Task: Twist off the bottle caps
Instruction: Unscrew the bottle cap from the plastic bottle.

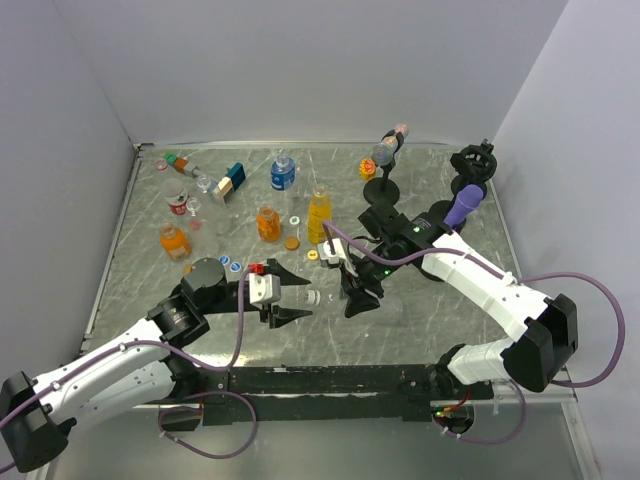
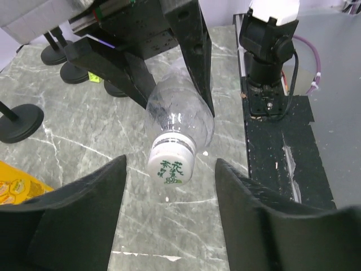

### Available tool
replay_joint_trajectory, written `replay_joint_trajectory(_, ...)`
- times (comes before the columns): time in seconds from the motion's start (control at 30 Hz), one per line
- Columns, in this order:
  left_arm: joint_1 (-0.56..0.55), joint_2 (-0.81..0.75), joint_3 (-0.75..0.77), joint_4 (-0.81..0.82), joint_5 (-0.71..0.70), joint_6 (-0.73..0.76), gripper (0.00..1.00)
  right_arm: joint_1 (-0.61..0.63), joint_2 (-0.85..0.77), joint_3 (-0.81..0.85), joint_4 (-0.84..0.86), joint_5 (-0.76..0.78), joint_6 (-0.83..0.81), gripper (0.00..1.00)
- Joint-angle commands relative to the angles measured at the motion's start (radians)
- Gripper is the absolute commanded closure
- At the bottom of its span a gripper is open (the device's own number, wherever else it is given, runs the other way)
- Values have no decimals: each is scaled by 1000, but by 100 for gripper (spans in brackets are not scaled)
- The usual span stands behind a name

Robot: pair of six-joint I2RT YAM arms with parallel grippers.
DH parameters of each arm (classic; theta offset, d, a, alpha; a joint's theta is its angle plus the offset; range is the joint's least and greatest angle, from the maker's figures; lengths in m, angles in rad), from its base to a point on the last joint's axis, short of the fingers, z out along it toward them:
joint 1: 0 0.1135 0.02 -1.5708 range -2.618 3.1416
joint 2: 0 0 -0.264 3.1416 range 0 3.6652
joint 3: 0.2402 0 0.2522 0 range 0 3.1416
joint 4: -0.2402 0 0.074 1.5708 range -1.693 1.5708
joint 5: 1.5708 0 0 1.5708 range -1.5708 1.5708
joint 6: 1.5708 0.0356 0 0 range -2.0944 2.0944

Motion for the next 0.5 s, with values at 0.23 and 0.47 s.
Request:
replay_joint_trajectory(0.23, -2, 41, 54, 46, 43, -21, 82, -4, -4, 17, -2, -29, -20, 72)
replay_joint_trajectory(0.47, -2, 18, 41, 96, 2, -304, 99, -4, 2, 19, 11, -7, -4, 72)
